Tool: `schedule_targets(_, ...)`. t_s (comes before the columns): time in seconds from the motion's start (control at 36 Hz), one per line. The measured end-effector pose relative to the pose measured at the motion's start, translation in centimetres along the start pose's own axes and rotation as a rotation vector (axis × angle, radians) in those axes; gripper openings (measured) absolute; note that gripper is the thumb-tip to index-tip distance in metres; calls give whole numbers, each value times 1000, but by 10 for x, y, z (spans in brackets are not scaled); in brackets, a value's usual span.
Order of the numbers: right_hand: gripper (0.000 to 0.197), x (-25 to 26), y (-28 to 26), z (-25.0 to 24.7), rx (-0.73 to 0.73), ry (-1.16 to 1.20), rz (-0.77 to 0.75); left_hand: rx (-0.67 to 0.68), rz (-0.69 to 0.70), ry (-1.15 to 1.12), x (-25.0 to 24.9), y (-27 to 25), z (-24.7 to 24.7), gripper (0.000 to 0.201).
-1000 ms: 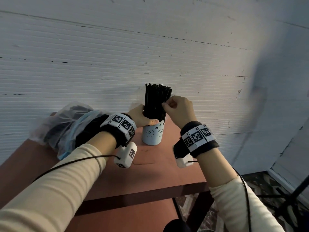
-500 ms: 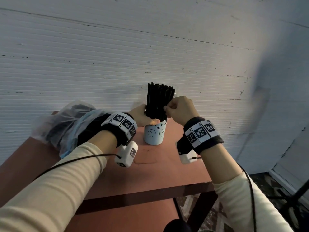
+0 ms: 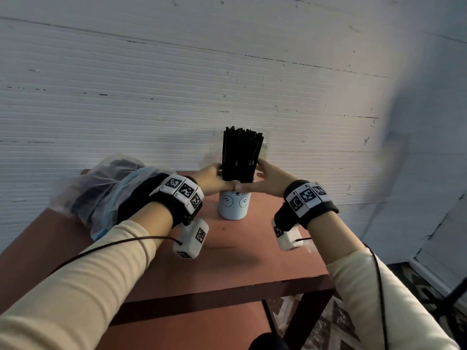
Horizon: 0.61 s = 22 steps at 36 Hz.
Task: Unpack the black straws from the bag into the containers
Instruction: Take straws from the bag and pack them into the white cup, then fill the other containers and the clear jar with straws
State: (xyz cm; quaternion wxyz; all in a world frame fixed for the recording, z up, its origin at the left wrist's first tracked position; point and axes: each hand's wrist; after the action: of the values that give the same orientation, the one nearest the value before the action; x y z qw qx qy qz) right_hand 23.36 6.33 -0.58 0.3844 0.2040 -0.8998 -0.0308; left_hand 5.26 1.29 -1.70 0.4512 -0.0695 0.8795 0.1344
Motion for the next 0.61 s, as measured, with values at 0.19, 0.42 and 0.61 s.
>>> schedule_targets(0.19,95,-6,7,5,96,81,72,-222,97,110,8,-6,-28,72)
schedule_targets(0.42,77,4,9,14,126,150,106,-431,113,159,31,-29,-121,27)
schedule_targets(0.61,70,35,26,58,72,166,95,-169,30,281,64,-44,-166,34)
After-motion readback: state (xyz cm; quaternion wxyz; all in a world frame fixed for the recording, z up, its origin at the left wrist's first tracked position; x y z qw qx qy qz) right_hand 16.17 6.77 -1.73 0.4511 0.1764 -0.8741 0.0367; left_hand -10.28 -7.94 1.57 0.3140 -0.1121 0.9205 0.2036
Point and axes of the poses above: each hand's wrist, its own y-axis towards the middle knuckle, its own z-axis out of the palm, x = y × z, and after that the axes turned 15 degrees about -x, right-handed
